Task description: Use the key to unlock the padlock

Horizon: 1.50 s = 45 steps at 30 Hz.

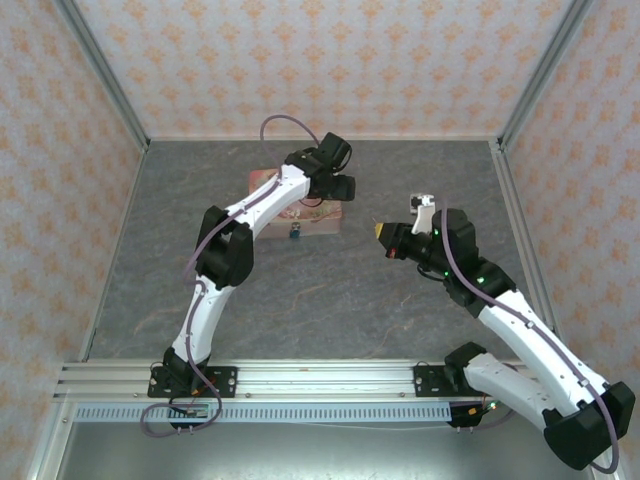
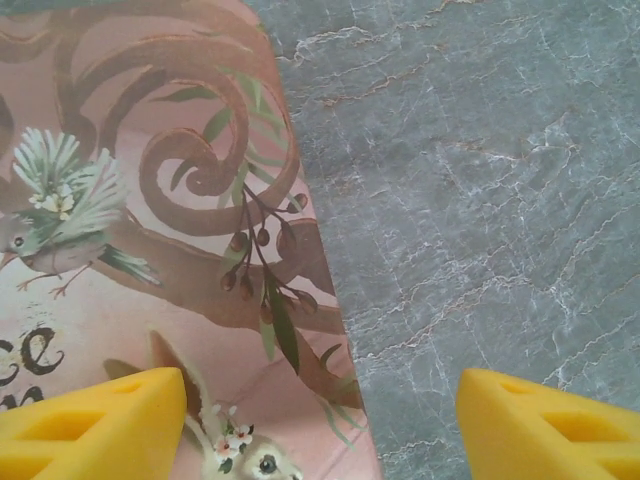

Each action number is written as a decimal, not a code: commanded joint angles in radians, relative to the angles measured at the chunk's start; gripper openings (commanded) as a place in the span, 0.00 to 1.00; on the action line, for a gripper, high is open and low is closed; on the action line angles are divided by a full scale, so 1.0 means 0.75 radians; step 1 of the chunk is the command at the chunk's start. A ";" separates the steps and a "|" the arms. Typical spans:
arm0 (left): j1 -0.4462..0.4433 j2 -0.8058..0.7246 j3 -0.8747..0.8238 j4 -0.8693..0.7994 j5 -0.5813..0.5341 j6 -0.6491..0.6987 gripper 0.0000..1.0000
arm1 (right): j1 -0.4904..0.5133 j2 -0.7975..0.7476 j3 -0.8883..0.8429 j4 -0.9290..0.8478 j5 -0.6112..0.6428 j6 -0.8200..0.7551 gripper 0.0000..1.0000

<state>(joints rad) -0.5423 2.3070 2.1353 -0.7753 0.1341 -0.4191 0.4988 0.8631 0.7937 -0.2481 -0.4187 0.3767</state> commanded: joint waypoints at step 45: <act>-0.257 -0.323 -0.552 0.145 0.333 0.154 0.58 | 0.006 -0.077 -0.168 -0.003 0.072 0.010 0.00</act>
<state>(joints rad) -0.7269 2.0972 1.7798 -0.6334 0.3664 -0.2890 0.4988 0.8227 0.6731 -0.2783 -0.3660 0.3813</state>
